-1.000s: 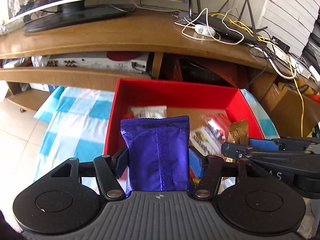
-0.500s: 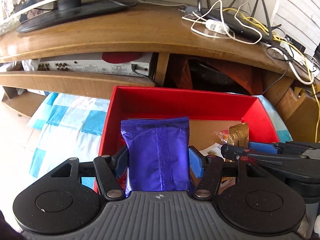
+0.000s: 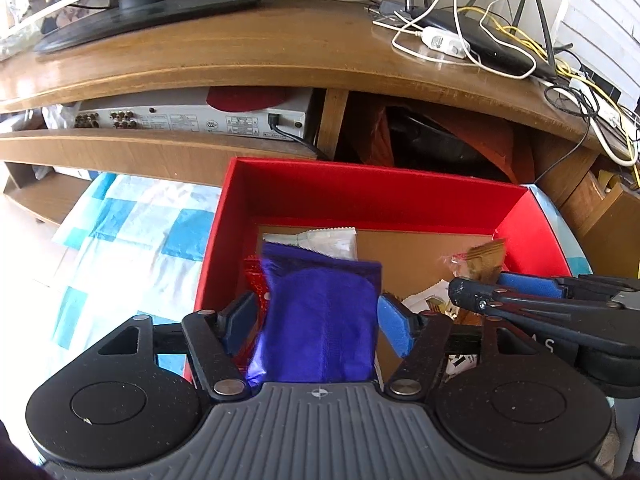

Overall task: Organize snacks
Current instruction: 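Lower both held snacks into the red box and open both grippers, then move both tools back out of the box to the snacks on the tablecloth, then reach left gripper to the white sachet while right grasps the clear round bread bag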

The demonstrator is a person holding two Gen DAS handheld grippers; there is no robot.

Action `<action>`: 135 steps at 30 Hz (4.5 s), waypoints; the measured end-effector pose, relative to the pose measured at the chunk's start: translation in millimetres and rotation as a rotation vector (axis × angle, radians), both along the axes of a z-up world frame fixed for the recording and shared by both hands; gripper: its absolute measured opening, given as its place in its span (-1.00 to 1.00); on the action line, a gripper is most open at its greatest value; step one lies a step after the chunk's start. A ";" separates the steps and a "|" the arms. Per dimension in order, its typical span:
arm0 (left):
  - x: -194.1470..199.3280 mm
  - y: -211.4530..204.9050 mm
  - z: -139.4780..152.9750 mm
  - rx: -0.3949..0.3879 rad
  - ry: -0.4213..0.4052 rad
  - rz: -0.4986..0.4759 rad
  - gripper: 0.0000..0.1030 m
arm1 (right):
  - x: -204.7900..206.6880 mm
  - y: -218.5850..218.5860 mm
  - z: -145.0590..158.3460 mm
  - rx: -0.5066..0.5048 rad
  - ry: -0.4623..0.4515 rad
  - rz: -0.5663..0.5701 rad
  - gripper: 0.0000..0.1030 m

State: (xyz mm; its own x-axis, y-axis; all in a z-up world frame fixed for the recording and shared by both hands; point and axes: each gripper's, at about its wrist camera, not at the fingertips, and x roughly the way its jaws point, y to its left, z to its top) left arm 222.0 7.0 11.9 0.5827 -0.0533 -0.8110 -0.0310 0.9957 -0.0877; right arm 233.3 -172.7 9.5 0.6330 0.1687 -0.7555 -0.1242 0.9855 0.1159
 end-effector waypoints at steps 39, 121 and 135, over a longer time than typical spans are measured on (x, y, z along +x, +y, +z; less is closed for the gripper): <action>-68.8 -22.6 20.5 -0.021 -0.018 -0.107 0.60 | -87.7 -19.2 13.9 -0.043 0.026 -0.038 0.07; -110.2 -137.4 -49.6 0.073 0.210 -0.332 0.42 | -167.2 -122.1 -33.4 -0.013 0.262 -0.064 0.50; -133.7 -120.4 -45.8 0.090 0.207 -0.364 0.22 | -173.0 -105.3 -40.0 -0.064 0.243 -0.010 0.48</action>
State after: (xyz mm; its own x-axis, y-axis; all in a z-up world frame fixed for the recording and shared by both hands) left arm 88.3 -113.4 -33.9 0.3638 -0.1487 -0.9196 0.3160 0.9483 -0.0283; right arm 60.4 -278.1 -30.4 0.4327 0.1099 -0.8948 -0.0901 0.9928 0.0784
